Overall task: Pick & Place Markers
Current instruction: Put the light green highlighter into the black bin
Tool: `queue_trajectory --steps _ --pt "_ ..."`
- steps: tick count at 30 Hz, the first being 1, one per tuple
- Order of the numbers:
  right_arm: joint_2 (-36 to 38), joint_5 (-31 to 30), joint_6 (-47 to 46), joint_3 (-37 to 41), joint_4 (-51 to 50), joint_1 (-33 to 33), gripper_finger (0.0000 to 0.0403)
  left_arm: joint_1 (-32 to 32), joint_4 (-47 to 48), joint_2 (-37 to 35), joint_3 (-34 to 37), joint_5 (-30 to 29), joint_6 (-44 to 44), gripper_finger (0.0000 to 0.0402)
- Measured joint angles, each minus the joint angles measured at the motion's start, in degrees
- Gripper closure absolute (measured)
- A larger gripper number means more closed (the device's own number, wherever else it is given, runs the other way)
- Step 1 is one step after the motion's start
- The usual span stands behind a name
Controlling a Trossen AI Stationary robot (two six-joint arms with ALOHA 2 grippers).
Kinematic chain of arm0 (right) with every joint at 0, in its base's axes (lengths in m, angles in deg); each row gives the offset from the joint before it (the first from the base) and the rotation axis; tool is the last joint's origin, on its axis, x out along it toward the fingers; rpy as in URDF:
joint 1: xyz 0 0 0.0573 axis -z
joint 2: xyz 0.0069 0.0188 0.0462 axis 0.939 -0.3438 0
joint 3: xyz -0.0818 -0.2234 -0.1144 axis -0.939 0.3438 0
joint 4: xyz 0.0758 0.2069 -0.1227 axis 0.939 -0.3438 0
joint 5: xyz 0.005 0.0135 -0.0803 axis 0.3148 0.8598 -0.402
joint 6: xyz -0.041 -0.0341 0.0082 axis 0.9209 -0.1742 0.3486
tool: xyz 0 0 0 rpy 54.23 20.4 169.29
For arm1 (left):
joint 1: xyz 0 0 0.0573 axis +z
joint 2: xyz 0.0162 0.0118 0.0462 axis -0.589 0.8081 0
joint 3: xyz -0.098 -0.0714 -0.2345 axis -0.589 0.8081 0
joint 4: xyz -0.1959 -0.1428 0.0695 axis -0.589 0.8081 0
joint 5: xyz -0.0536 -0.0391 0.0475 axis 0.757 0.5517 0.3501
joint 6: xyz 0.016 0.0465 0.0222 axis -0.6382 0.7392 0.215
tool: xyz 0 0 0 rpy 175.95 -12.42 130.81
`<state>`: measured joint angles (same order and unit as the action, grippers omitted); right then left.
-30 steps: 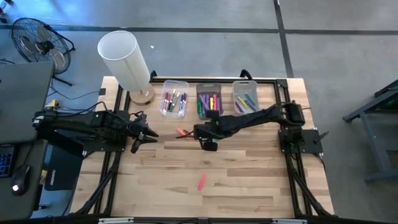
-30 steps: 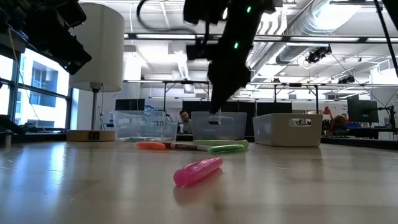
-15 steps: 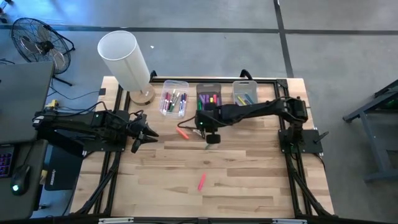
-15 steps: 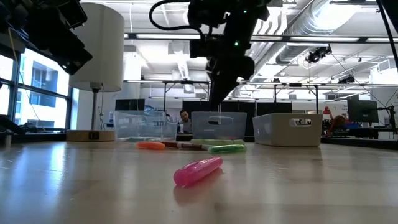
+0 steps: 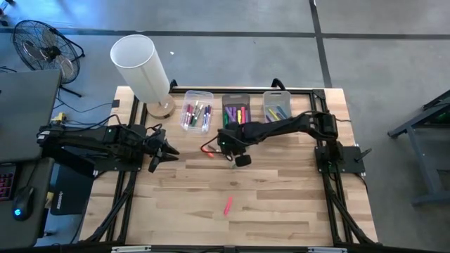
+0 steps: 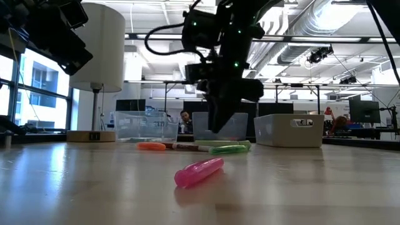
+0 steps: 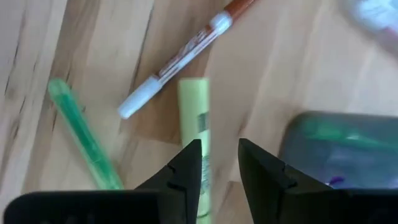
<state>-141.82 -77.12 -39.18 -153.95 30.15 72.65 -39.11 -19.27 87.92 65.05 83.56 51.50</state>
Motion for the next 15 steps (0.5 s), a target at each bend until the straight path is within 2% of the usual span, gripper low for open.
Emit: queue_trajectory --steps 15 --pt "-4.91 3.87 -0.72 -0.16 -3.49 2.52 0.0308 0.02 -0.16 0.00 0.00 0.00 -0.09 0.0284"
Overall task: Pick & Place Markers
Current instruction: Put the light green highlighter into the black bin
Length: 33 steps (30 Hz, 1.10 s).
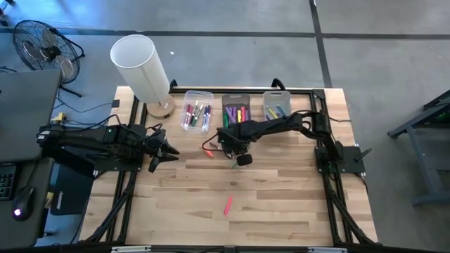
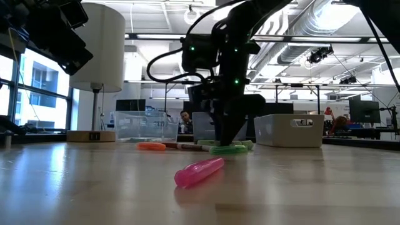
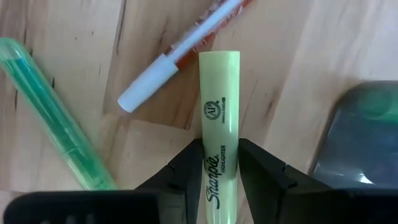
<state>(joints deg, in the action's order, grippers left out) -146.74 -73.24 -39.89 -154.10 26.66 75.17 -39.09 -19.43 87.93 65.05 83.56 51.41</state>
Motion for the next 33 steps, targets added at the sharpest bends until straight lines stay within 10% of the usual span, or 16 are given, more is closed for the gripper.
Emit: queue_trajectory --steps 20,33 --pt "7.66 -0.39 -14.19 0.22 -1.46 -0.84 0.0354 0.00 0.01 0.00 0.00 -0.41 0.33 0.0284" --pt "18.09 -3.15 -40.49 0.11 20.82 7.92 0.0354 -0.02 0.23 -0.02 0.02 -0.51 0.33 0.0284"
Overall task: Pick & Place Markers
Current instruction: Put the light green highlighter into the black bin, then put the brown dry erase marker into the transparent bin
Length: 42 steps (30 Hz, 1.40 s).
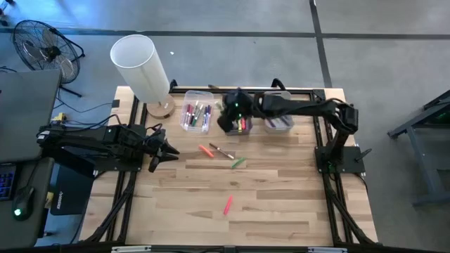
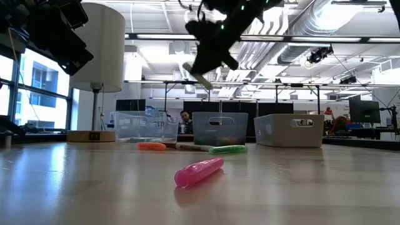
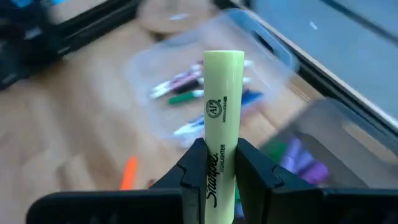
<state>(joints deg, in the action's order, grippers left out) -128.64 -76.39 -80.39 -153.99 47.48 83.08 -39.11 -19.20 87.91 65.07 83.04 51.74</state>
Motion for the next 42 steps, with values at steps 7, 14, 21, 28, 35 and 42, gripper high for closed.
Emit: queue_trajectory --steps 7,14,21,28,35,42 --pt "-4.43 0.26 -11.62 0.09 -6.03 6.02 0.0354 0.00 0.08 0.02 0.02 -0.06 -0.02 0.0284" --pt "-6.95 0.21 -12.49 0.09 -9.15 7.80 0.0325 0.00 0.21 0.02 0.02 -2.53 -0.02 0.0284" --pt "-6.64 0.34 -14.02 0.00 -11.61 7.80 0.0267 0.00 0.48 0.02 0.02 -2.68 -0.01 0.0284" --pt "-2.94 4.60 -14.84 0.00 -16.49 7.65 0.0269 0.00 0.68 0.49 0.02 -9.98 0.00 0.0284" --pt "3.99 1.89 -16.24 0.00 -28.23 2.38 0.0280 0.02 0.49 6.34 0.02 -16.15 2.85 0.0226" --pt "8.30 -8.28 -16.47 0.00 -35.93 -10.19 0.0282 0.00 -6.27 14.51 0.02 -16.90 2.99 0.0126"
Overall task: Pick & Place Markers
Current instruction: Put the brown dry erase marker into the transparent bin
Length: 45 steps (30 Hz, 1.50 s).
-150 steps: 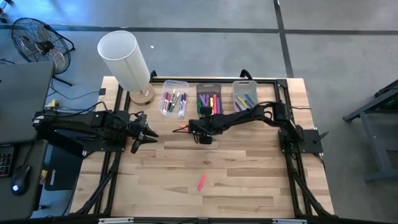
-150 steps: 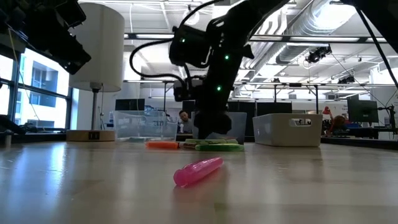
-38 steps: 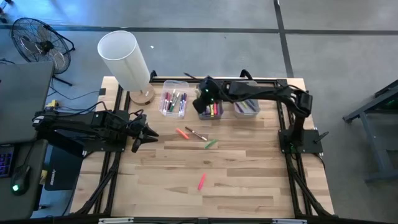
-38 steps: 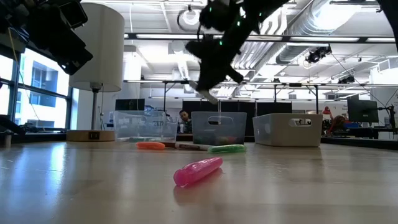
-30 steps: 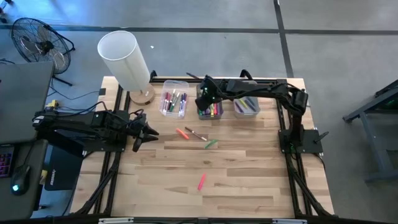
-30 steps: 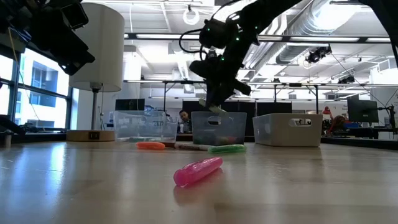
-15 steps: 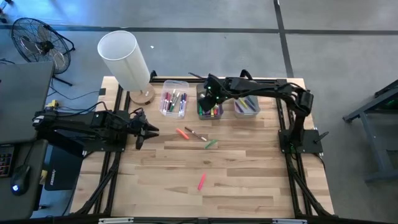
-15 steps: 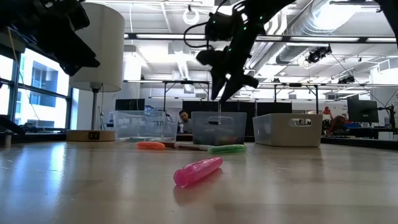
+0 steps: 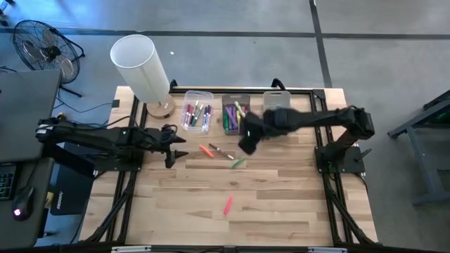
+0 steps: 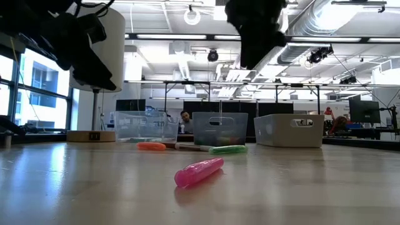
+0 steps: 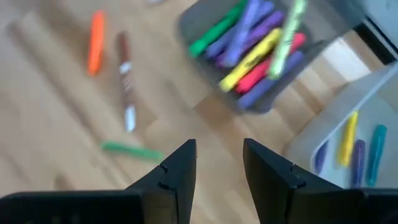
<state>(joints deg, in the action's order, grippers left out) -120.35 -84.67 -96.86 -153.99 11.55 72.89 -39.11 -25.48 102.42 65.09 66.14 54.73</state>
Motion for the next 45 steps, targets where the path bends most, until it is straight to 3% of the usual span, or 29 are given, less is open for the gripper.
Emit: queue_trajectory --steps 4,8,15,20,25,32,38,45 --pt "-0.02 -2.40 0.01 0.69 -0.92 -7.52 0.0282 -0.04 -4.27 3.11 -0.26 1.59 -0.51 0.0115" --pt "1.21 -3.45 -2.96 8.05 3.85 -13.60 0.0282 -0.02 0.10 9.08 -5.01 0.33 -2.99 0.0123" --pt "6.54 -1.11 -12.83 24.88 18.18 -20.95 0.0281 -0.02 5.16 25.16 -17.44 1.23 1.71 0.0137" --pt "10.76 -0.79 -15.84 30.52 20.64 -24.59 0.0286 -0.02 12.98 40.03 -30.34 3.07 10.61 0.0137" --pt "15.36 -2.64 -15.31 33.81 20.84 -26.65 0.0302 0.02 22.83 53.55 -44.74 3.01 22.01 0.0138" --pt "21.56 -5.57 -11.16 36.66 20.74 -26.77 0.0321 0.77 26.21 67.07 -58.79 4.66 36.69 0.0138" --pt "25.21 -7.31 -7.59 38.25 20.55 -26.77 0.0324 4.33 29.37 75.95 -65.86 8.71 37.94 0.0138" --pt "26.67 -7.28 -4.24 38.88 19.30 -26.74 0.0324 6.19 30.88 80.24 -67.89 9.92 37.57 0.0138"
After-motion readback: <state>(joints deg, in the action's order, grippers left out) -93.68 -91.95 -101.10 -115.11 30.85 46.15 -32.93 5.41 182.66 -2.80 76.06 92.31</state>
